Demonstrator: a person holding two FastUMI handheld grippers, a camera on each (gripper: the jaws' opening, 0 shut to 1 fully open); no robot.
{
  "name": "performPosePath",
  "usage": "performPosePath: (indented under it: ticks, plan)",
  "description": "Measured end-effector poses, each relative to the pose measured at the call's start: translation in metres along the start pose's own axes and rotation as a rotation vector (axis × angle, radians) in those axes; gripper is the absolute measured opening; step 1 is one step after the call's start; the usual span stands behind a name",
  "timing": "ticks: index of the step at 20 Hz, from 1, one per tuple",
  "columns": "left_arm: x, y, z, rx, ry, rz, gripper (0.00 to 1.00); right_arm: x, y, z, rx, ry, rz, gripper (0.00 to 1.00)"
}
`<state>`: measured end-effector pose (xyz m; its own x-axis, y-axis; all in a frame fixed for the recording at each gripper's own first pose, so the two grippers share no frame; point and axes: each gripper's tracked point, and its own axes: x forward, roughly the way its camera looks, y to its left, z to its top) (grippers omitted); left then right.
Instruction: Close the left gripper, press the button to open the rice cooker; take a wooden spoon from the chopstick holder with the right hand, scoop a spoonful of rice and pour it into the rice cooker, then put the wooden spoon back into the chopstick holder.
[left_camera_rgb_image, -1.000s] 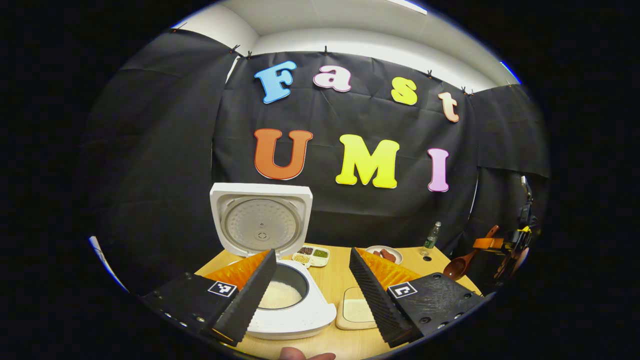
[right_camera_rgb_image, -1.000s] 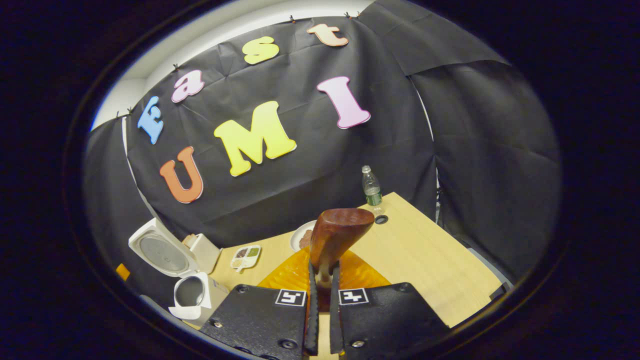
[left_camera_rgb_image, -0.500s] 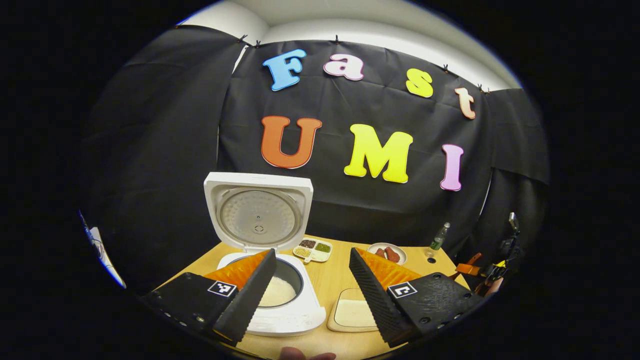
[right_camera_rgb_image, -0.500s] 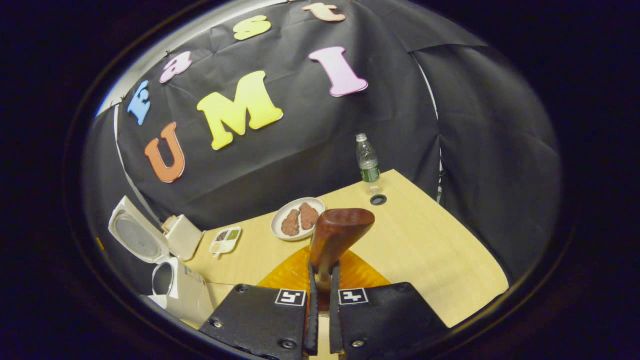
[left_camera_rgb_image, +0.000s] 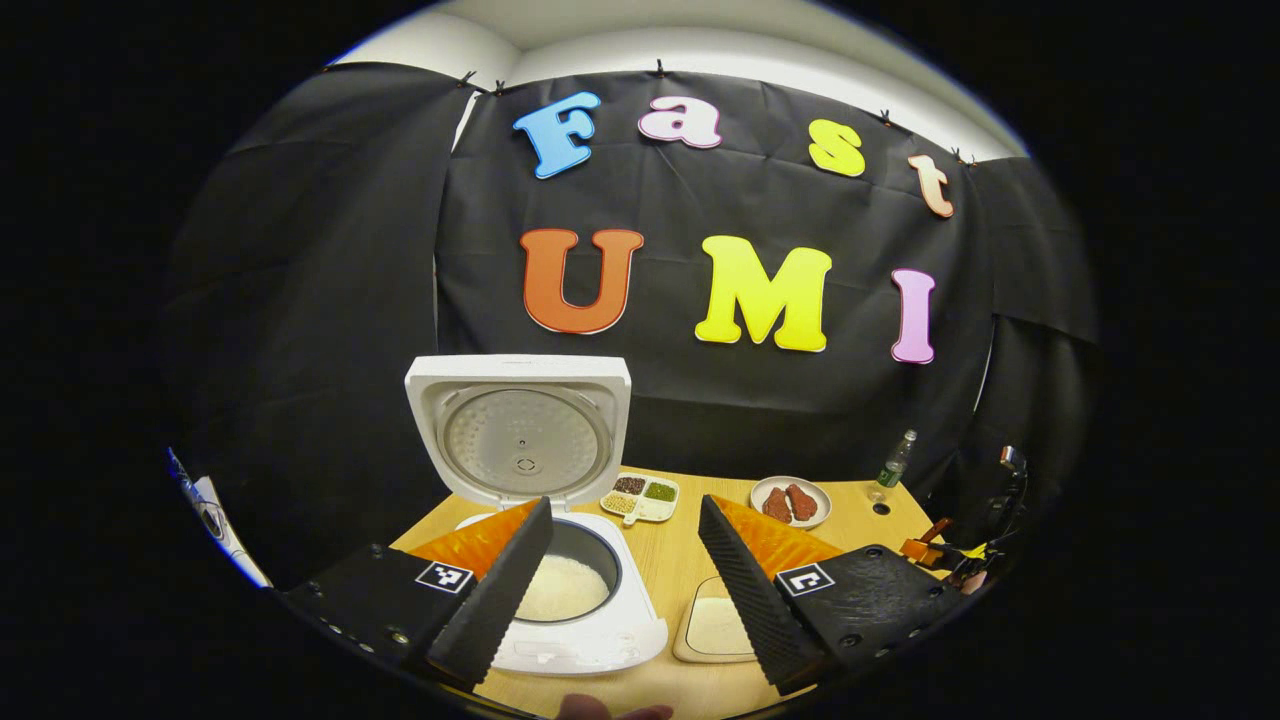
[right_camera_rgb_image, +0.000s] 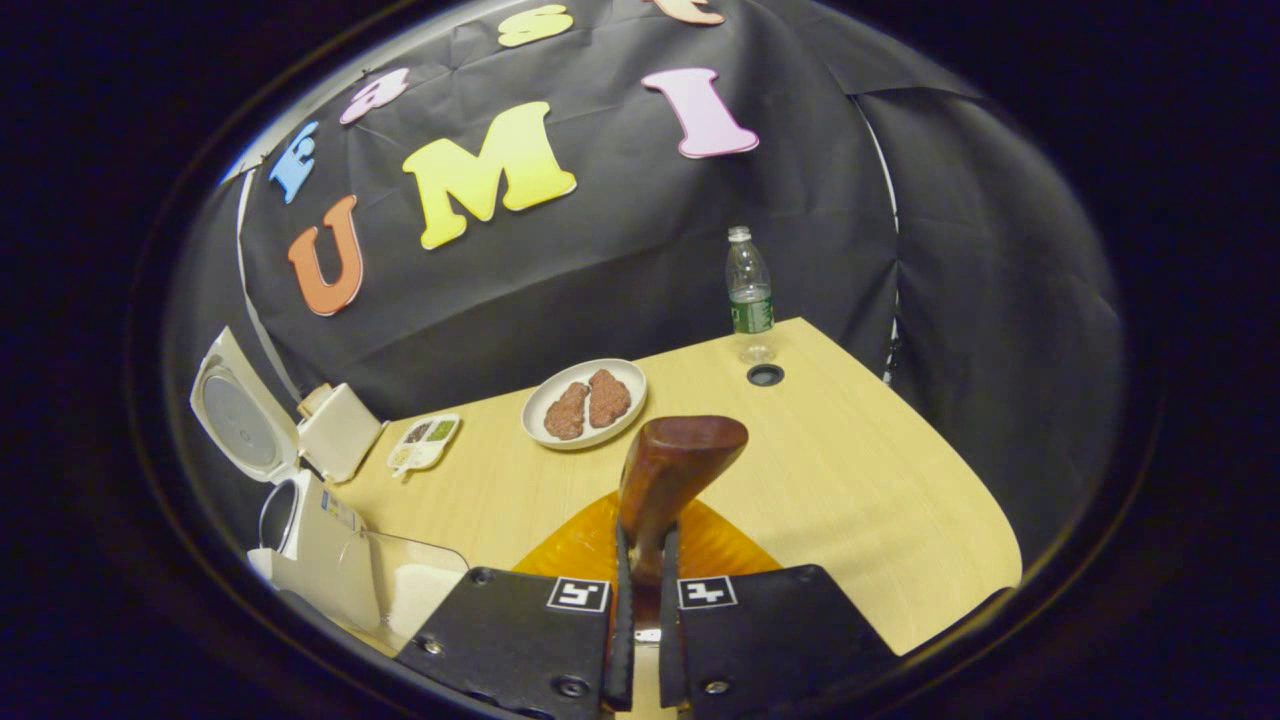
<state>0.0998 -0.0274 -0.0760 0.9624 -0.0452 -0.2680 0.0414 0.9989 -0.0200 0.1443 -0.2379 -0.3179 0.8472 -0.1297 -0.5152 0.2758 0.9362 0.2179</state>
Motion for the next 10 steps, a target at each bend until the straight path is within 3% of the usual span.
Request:
performPosePath:
  ticks: [6,8,9,10]
  plan:
    - [-0.004,0.001,0.007,-0.001,-0.017,-0.025,0.94,-0.003,0.003,-0.004,0.041,-0.004,0.006,0.19]
    - [-0.005,0.003,0.011,-0.003,-0.028,-0.034,0.94,-0.013,0.002,0.003,0.018,-0.016,-0.002,0.43]
    - [-0.005,0.005,0.014,-0.004,-0.038,-0.039,0.94,-0.018,0.002,0.007,0.011,-0.024,-0.008,0.61]
    - [-0.005,0.006,0.019,-0.003,-0.050,-0.041,0.94,-0.025,0.002,0.013,0.005,-0.036,-0.020,0.66]
